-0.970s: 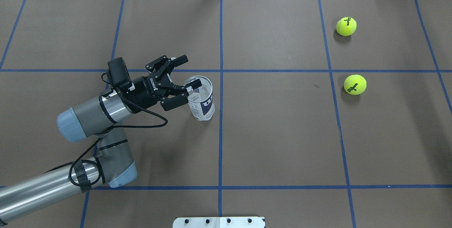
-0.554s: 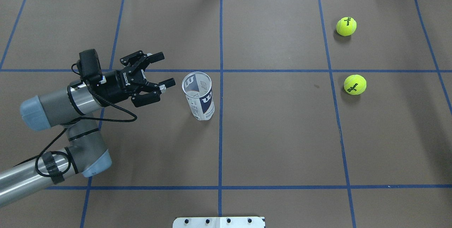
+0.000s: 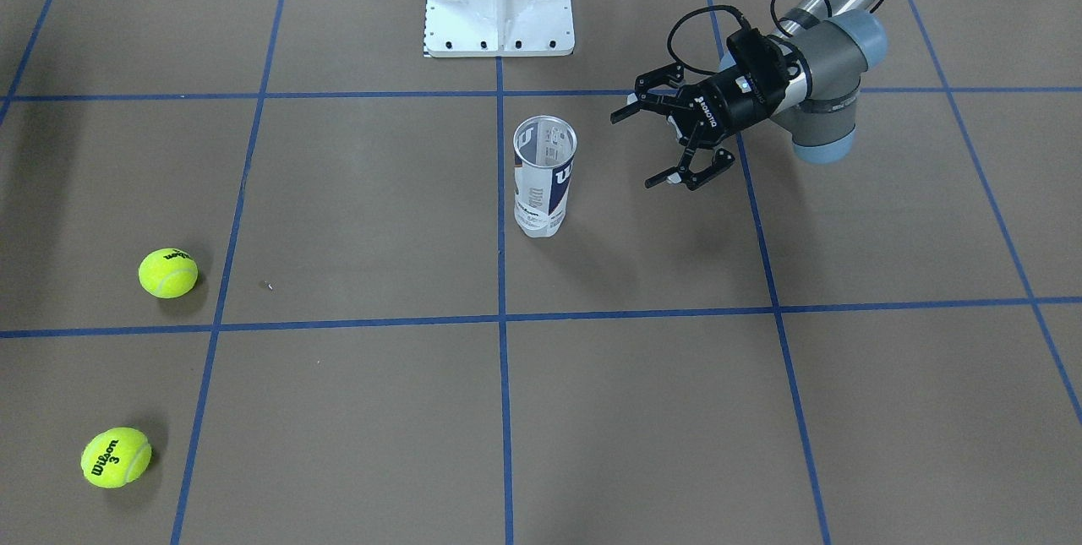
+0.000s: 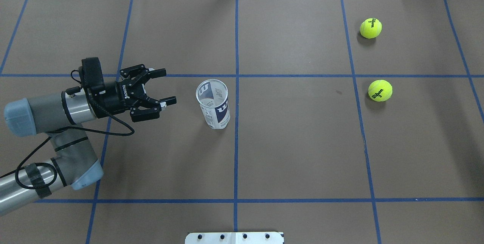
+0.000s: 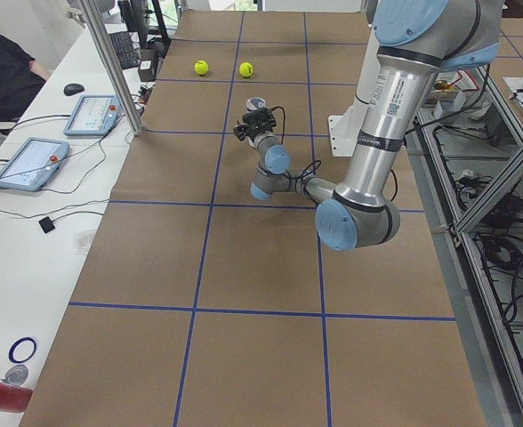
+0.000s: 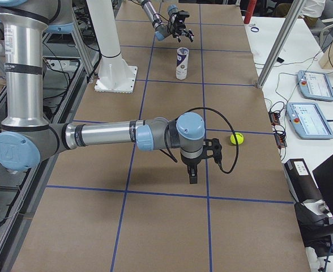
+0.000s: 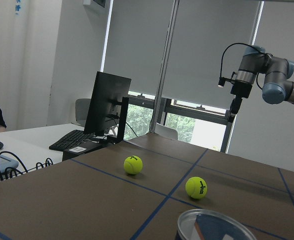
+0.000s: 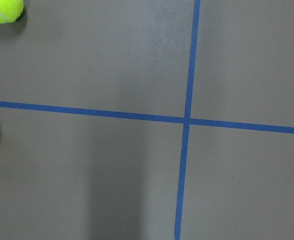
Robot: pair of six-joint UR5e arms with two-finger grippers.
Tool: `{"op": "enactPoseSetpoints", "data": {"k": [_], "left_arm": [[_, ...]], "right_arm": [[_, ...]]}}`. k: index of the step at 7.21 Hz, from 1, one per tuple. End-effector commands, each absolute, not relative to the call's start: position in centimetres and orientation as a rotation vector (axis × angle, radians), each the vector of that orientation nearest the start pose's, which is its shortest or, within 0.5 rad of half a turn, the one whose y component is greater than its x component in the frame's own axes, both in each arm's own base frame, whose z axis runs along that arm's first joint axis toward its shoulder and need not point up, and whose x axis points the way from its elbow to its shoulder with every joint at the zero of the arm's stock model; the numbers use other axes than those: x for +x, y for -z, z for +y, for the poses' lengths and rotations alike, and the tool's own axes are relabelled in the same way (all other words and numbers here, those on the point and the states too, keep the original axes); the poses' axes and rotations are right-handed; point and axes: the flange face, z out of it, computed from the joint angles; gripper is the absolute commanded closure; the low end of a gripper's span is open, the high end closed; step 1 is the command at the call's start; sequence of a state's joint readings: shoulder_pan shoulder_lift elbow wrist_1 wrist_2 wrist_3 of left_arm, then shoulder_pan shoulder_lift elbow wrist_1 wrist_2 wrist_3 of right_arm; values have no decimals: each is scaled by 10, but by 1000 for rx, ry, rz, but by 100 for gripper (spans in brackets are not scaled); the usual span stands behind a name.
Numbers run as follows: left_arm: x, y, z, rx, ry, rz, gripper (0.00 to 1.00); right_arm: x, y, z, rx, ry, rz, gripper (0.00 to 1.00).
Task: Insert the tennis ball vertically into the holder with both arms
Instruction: 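Open the left gripper and draw it back from the can, then reach the right gripper down to the nearer yellow tennis ball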
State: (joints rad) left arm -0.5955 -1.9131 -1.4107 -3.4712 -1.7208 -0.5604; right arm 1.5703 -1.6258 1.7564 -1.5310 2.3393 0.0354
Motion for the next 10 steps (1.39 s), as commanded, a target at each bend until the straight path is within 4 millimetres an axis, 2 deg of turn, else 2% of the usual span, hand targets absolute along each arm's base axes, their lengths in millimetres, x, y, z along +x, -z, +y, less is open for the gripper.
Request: {"op": "enactPoseSetpoints", "data": {"k": [1,2,5,7,9,10], "left_arm": [[406,-363,-415,1417,-426,1510,1],[408,-363,-415,1394,-454,1511,1],[421,-366,-410,1322,-543,1490,1],[430,-368,-409,1270,-602,1465,1],[430,-368,-409,1269,-602,1464,1],[430,-368,-409,1269,-602,1464,1]], "right_arm": [[62,-614,-473,103,20,-790,1],[59,-605,-474,168,51,-825,1],[-2,-581,-485,153,98,-856,1],[-63,-558,-489,153,66,-887,1],[-131,-517,-511,175,42,-867,1],[-156,-496,-518,186,35,-873,1]]}}
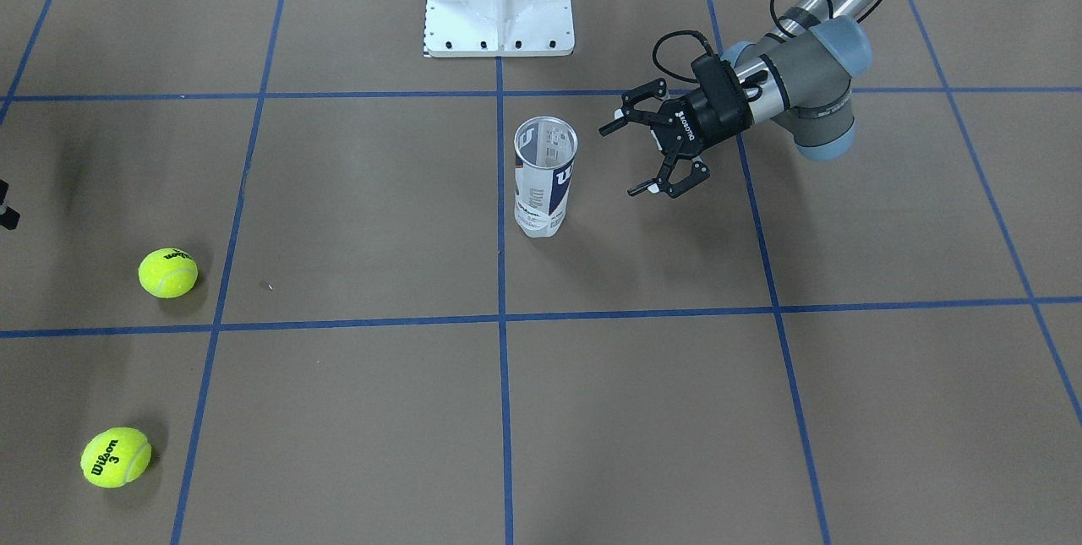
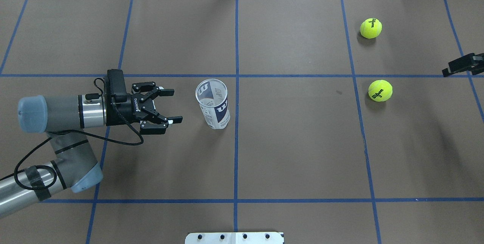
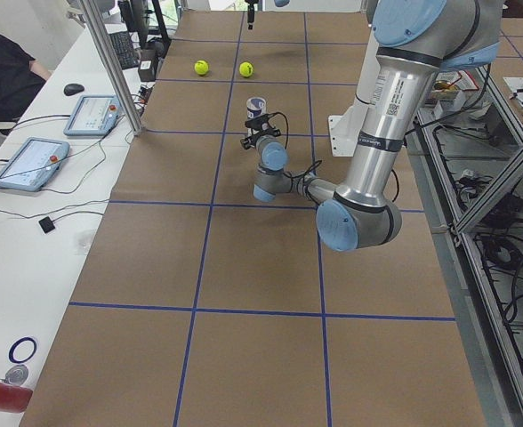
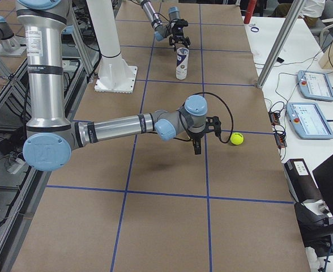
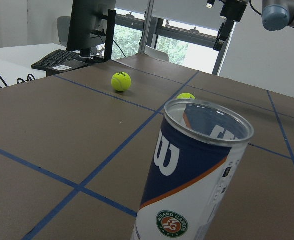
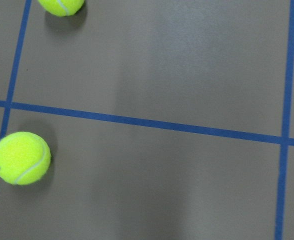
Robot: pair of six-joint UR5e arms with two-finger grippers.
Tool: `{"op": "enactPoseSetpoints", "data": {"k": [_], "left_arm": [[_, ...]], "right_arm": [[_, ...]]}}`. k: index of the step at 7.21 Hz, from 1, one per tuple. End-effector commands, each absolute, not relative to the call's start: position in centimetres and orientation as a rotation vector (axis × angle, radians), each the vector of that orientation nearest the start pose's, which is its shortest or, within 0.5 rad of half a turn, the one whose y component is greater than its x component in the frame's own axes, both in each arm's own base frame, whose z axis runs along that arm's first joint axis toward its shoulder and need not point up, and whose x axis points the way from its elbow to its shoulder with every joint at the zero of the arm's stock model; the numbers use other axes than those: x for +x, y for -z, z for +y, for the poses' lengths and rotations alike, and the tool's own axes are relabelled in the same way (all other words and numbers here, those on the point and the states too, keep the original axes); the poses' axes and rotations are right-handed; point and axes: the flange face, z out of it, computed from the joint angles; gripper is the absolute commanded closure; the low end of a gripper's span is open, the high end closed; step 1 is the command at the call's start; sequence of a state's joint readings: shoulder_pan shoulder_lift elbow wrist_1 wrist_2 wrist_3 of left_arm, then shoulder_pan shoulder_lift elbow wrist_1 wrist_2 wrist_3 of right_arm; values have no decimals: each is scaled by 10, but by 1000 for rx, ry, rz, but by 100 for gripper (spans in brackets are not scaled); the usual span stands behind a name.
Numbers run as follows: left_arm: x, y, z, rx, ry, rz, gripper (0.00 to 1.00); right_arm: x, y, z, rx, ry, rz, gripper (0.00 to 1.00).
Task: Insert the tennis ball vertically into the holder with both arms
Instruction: 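Reach the right gripper down to the nearer yellow tennis ball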
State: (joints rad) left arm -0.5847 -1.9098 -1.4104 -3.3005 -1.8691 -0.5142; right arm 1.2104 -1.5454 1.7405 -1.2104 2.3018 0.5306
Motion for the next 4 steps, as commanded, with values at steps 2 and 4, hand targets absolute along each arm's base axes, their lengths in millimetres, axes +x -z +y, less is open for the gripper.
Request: {"op": "enactPoseSetpoints", "data": {"k": [2,4], "left_arm": [[431,-369,-410,1268,-602,1463,1],[431,-369,-411,1269,-601,1462,1]], "right_arm": [[-217,-467,-521,192,18,-853,1],[-249,-473,-511,185,61,-823,1]]}}
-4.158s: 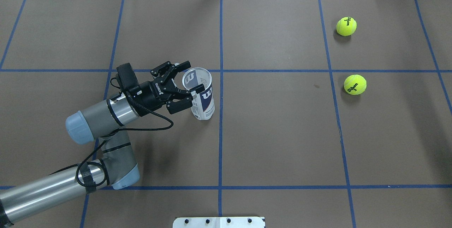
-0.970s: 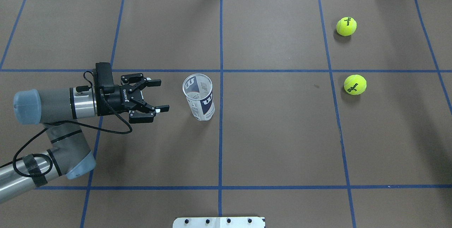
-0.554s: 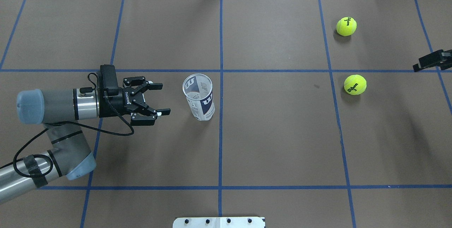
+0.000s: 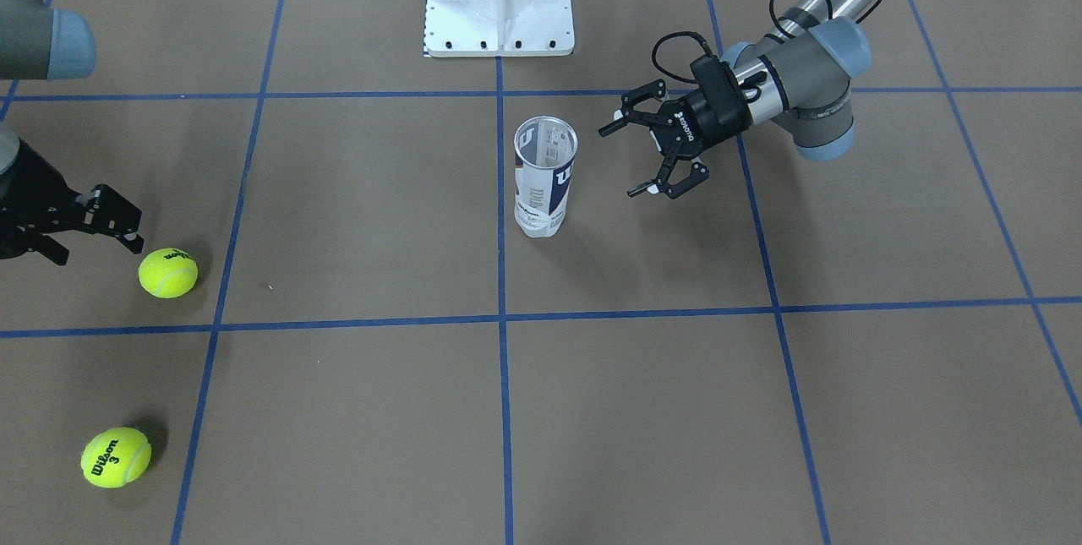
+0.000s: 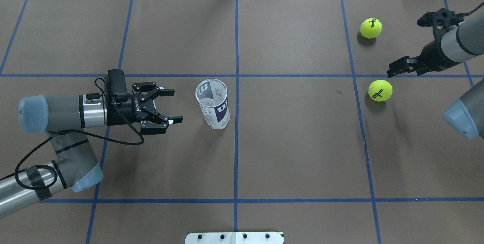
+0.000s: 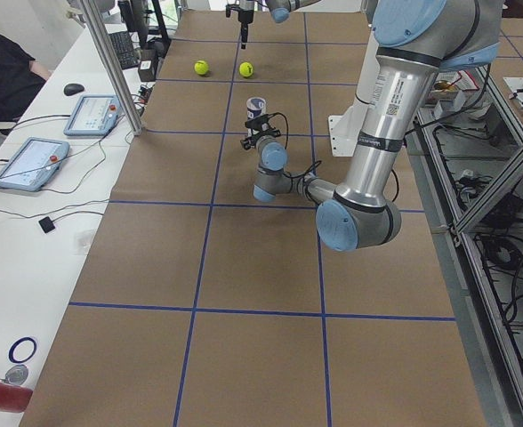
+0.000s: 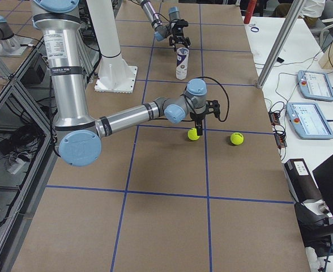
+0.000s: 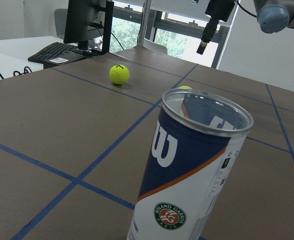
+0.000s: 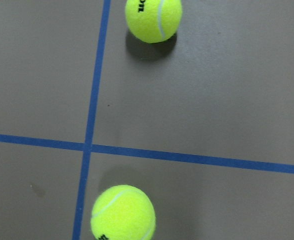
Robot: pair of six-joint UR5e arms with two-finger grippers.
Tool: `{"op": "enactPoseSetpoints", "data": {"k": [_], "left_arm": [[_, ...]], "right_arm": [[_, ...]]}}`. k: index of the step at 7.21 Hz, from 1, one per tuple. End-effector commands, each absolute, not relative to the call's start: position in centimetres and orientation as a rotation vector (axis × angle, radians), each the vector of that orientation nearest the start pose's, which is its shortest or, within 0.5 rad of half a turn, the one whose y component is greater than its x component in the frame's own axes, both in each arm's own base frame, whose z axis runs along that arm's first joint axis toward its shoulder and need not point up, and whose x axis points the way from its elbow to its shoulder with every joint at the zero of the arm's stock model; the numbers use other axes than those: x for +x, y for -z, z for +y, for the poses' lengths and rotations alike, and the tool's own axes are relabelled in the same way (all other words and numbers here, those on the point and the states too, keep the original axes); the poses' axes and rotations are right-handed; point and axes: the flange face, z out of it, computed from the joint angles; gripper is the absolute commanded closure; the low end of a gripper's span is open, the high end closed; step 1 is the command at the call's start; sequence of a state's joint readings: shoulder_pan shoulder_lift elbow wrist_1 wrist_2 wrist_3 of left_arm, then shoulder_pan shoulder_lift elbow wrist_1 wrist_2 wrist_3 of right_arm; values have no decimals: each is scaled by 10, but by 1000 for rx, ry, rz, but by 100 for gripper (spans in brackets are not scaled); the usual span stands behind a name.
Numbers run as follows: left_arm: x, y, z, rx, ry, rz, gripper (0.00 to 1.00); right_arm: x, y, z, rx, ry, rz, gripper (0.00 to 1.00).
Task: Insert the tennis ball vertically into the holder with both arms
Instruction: 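Reach the right gripper down to the nearer yellow tennis ball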
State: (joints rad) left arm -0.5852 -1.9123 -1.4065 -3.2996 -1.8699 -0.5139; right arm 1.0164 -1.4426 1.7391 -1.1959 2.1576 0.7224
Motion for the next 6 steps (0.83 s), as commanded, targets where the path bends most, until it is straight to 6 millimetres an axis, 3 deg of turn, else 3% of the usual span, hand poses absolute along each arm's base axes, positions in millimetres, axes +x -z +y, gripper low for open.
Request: {"op": "enactPoseSetpoints", "data": {"k": [1,6], "left_arm": [[431,-369,-411,1269,-601,1462,1],[431,-368,-411,1270,-601,1463,1]], "right_arm": [[-257,-478,-509,176,77,-817,1],[-279,-496,-508,158,105,-779,1]]}}
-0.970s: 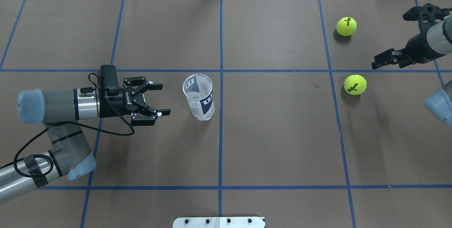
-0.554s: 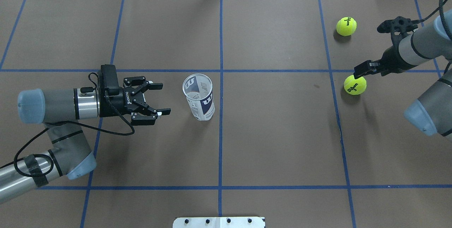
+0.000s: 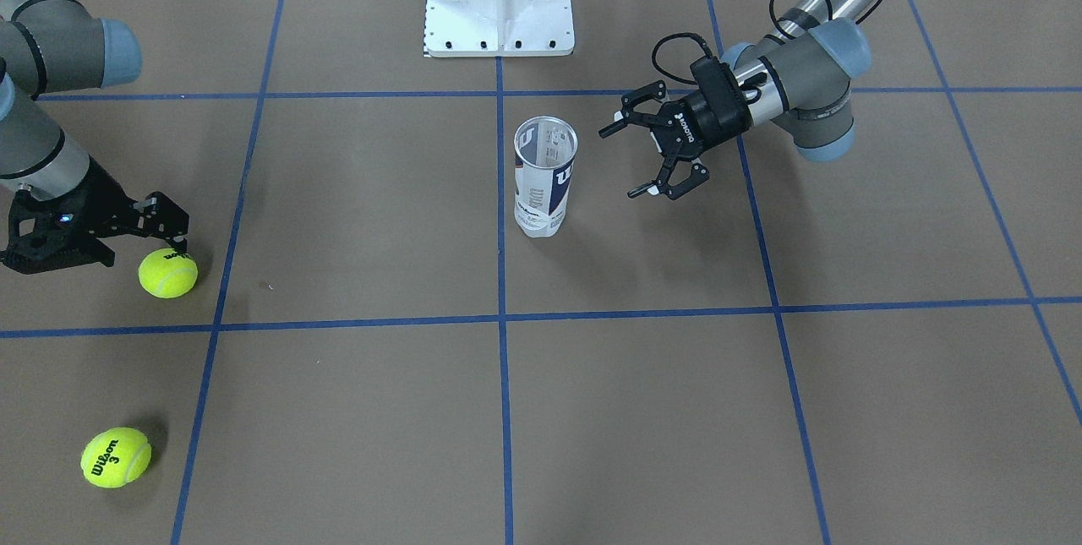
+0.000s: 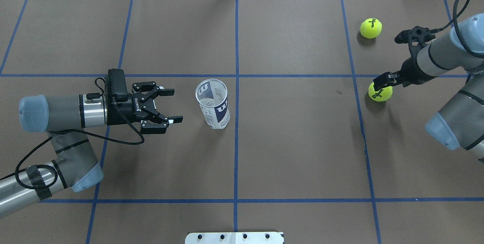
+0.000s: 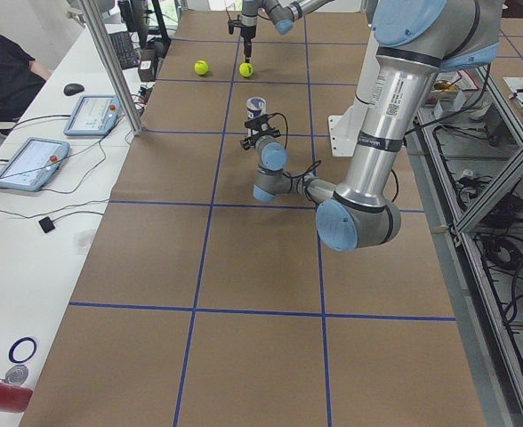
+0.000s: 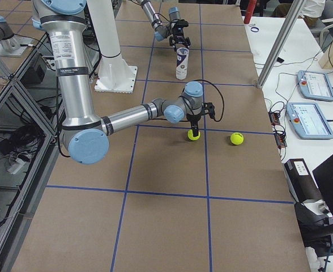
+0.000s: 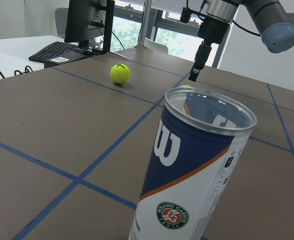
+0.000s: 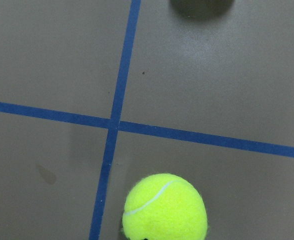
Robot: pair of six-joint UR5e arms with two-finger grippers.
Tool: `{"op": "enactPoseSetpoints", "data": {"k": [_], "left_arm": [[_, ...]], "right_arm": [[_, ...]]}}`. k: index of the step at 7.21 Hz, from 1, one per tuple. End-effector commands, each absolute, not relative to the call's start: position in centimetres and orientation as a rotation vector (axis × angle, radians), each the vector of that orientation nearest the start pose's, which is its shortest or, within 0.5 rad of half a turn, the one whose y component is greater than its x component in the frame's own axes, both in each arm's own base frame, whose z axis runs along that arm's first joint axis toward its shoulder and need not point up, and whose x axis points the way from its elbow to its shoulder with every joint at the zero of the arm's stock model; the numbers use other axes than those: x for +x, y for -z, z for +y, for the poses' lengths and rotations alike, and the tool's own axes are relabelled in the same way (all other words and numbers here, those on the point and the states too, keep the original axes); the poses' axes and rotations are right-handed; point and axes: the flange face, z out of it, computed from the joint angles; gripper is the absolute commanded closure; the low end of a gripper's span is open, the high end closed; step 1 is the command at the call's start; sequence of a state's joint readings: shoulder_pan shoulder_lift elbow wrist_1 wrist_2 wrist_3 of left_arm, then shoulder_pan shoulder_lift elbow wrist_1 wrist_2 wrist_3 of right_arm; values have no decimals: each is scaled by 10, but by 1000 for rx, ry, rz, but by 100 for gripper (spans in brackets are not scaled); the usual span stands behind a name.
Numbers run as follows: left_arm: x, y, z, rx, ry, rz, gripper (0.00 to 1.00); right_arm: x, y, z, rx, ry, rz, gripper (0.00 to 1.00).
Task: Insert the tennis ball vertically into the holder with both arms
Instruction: 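Reach the right gripper down to the nearer yellow tennis ball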
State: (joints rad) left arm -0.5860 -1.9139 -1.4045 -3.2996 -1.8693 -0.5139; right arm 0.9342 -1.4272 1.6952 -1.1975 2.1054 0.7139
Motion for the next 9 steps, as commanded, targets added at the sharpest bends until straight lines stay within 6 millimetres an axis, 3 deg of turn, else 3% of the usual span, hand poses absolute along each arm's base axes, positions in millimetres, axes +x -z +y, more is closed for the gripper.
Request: {"op": "enactPoseSetpoints", "data": {"k": [1,6,9], "left_arm": [[431,-367,-411,1271,-600,1462,1],[432,-368,-411,1268,-601,1462,1],[432,-372,-412,1263,-600,1457,1]], "right_arm": [[-288,-491,-519,163,109,-781,1],[-296,-515,-523,142,139,-746,1],[-309,-507,-535,148,145,-753,1]]}}
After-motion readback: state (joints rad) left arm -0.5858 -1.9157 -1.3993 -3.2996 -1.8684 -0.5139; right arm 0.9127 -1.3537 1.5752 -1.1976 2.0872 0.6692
